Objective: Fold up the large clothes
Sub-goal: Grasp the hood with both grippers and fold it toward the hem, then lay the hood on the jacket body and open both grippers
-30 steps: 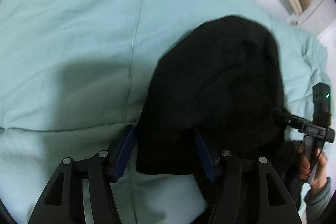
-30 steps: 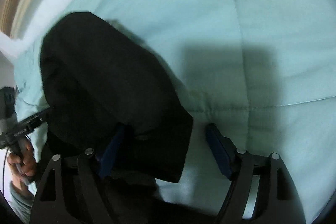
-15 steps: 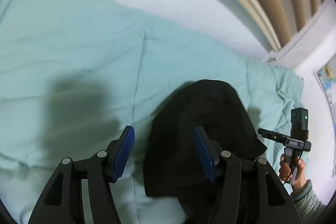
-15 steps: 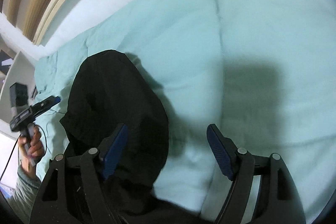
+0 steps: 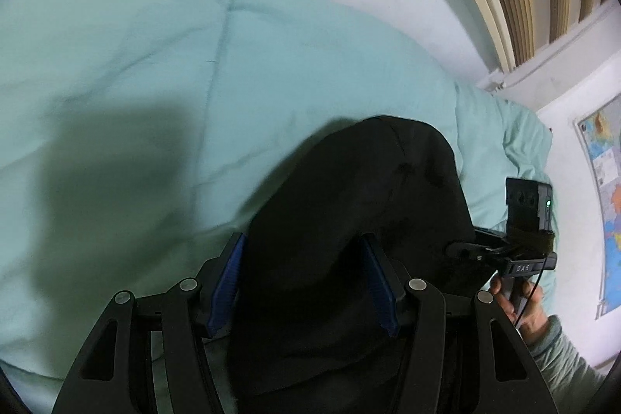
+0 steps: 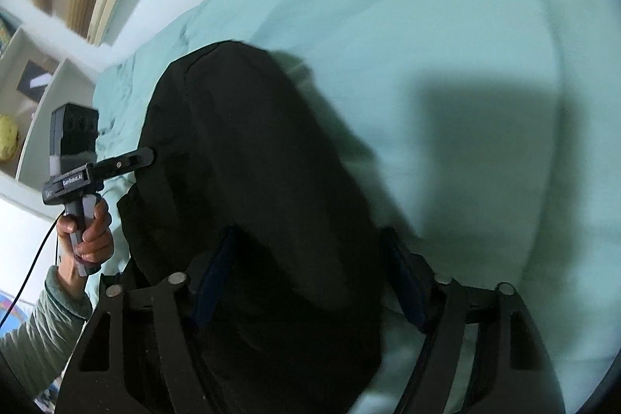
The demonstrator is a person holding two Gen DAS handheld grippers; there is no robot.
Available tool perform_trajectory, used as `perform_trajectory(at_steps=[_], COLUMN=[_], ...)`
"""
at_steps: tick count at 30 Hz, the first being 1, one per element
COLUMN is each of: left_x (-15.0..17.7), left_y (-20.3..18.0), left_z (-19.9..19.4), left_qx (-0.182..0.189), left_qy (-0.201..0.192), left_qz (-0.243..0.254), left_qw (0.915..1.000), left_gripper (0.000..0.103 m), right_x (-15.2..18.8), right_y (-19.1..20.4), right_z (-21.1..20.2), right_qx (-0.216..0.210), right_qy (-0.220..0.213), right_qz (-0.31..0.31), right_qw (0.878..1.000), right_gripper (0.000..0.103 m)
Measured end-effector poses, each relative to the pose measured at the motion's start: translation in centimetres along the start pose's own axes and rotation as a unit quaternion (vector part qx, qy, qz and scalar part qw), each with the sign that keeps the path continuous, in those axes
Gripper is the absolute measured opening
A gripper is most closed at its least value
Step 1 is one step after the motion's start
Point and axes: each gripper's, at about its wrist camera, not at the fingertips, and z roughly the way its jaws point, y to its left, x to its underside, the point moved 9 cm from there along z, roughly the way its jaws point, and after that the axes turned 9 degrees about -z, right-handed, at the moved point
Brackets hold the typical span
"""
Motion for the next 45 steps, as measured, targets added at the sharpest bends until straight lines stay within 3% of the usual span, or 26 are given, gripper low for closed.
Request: perform_trajectory(at_steps=[1, 2, 3, 5, 8, 15, 19, 22, 25, 28, 29, 31, 35, 37, 38, 39, 40, 45], left_x=[0.2, 0.4, 0.7, 1.2, 2.8, 8.8, 15.7, 21.1, 27.9, 33.4, 34.8, 37.7, 37.8, 36.4, 35.2, 34.0, 32.9, 28.5], left_y=[-0.3, -0.6, -0.9, -2.1, -4.9, -11.1, -13.8, -13.9, -12.1, -9.1, -8.1, -6.2, -5.8, -6.5, -7.5, -8.5, -9.0, -14.7], left_z=[0.0, -0.3, -0.7, -2.3, -6.0, -15.6, -20.8, -23.0, -21.9, -20.0, -19.7, -19.7, -22.2, -24.3, -25.2, -25.8, -26.1, -25.6], left_qx=[-0.018, -0.036, -0.040, -0.034, -0.029, -0.040, -0.050, -0.061, -0.091, -0.114, -0.123, -0.139, -0.147, -0.139, -0.132, -0.124, -0.117, -0.047], left_qy=[-0.006, -0.013, -0.020, -0.039, -0.065, -0.136, -0.159, -0.151, -0.101, -0.044, -0.030, -0.005, -0.017, -0.042, -0.058, -0.071, -0.080, -0.104], left_qz=[0.017, 0.035, 0.047, 0.069, 0.103, 0.181, 0.203, 0.207, 0.193, 0.153, 0.140, 0.105, 0.076, 0.071, 0.072, 0.073, 0.075, 0.076], left_qw=[0.9997, 0.9986, 0.9979, 0.9963, 0.9921, 0.9733, 0.9650, 0.9647, 0.9719, 0.9806, 0.9820, 0.9847, 0.9861, 0.9868, 0.9870, 0.9871, 0.9870, 0.9905], left_gripper=[0.045, 0.026, 0.013, 0.011, 0.010, 0.010, 0.010, 0.010, 0.011, 0.011, 0.011, 0.011, 0.011, 0.010, 0.010, 0.011, 0.011, 0.016], right_x=[0.0, -0.1, -0.1, 0.0, 0.4, 3.2, 7.8, 12.4, 16.7, 22.2, 24.3, 27.9, 31.1, 30.4, 30.4, 29.1, 27.9, 22.2], right_y=[0.4, 0.8, 1.4, 2.4, 4.1, 12.4, 17.4, 20.2, 21.5, 21.7, 21.4, 20.5, 19.8, 20.3, 20.3, 20.8, 21.4, 24.1], right_z=[0.3, 0.1, 0.1, -0.6, -3.3, -12.5, -16.6, -18.5, -18.6, -16.9, -16.2, -15.4, -16.6, -18.3, -19.3, -20.4, -21.2, -21.8], right_qx=[0.007, 0.015, 0.019, 0.030, 0.043, 0.108, 0.148, 0.184, 0.219, 0.218, 0.219, 0.214, 0.193, 0.184, 0.179, 0.173, 0.162, 0.111], right_qy=[0.003, 0.003, -0.001, -0.007, -0.026, -0.100, -0.120, -0.115, -0.086, -0.027, -0.001, 0.040, 0.060, 0.039, 0.024, 0.001, -0.022, -0.083], right_qz=[-0.011, -0.020, -0.031, -0.051, -0.073, -0.158, -0.192, -0.213, -0.226, -0.210, -0.196, -0.158, -0.100, -0.087, -0.084, -0.078, -0.074, -0.055], right_qw=[1.000, 1.000, 0.999, 0.998, 0.996, 0.976, 0.963, 0.953, 0.945, 0.953, 0.956, 0.963, 0.974, 0.978, 0.980, 0.982, 0.984, 0.989], right_gripper=[0.064, 0.058, 0.044, 0.031, 0.023, 0.018, 0.018, 0.018, 0.017, 0.019, 0.026, 0.029, 0.030, 0.037, 0.047, 0.056, 0.058, 0.060])
